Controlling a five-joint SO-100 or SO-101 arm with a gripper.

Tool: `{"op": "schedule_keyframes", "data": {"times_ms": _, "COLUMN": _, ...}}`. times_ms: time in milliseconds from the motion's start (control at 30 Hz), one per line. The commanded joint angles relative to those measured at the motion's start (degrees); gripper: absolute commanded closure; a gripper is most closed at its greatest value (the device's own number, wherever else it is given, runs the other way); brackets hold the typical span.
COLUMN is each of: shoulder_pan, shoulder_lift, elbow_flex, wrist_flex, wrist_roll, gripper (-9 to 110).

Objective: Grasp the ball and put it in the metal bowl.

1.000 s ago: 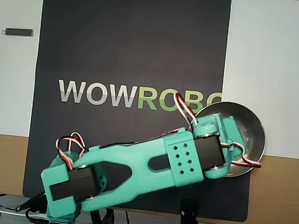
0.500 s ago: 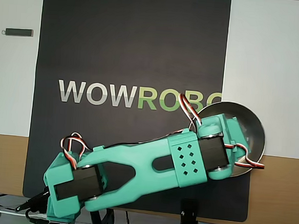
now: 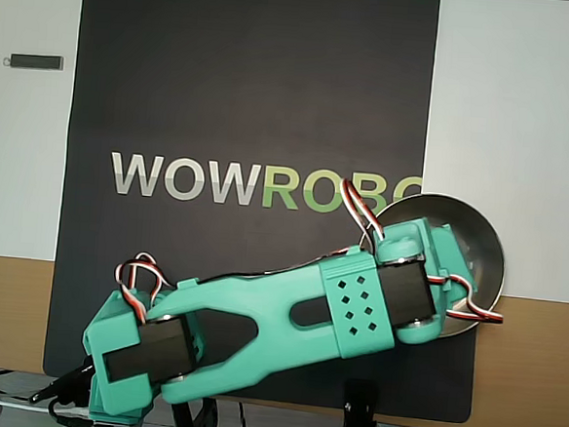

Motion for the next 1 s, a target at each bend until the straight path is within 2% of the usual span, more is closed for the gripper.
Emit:
{"op": "schedule_keyframes", "data": {"times_ms": 0, "shoulder_pan": 0.0, "shoulder_lift": 0.2, "elbow_flex": -2.6, "wrist_flex": -0.5, "wrist_roll": -0.3, "gripper": 74}}
{"op": "schedule_keyframes", "data": {"times_ms": 133, "shoulder_pan": 0.5, "shoulder_lift": 0.2, "elbow_flex": -2.6, "wrist_flex": -0.5, "wrist_roll": -0.3, "gripper": 55}}
{"op": "schedule_keyframes", "data": {"times_ms": 200, "shoulder_pan": 0.8, "shoulder_lift": 0.2, "elbow_flex": -2.6, "wrist_flex": -0.5, "wrist_roll": -0.3, "gripper": 51}}
{"op": "schedule_keyframes", "data": {"times_ms": 967, "shoulder_pan": 0.9, "shoulder_lift": 0.2, "elbow_flex": -2.5, "wrist_flex": -0.5, "wrist_roll": -0.3, "gripper": 51}}
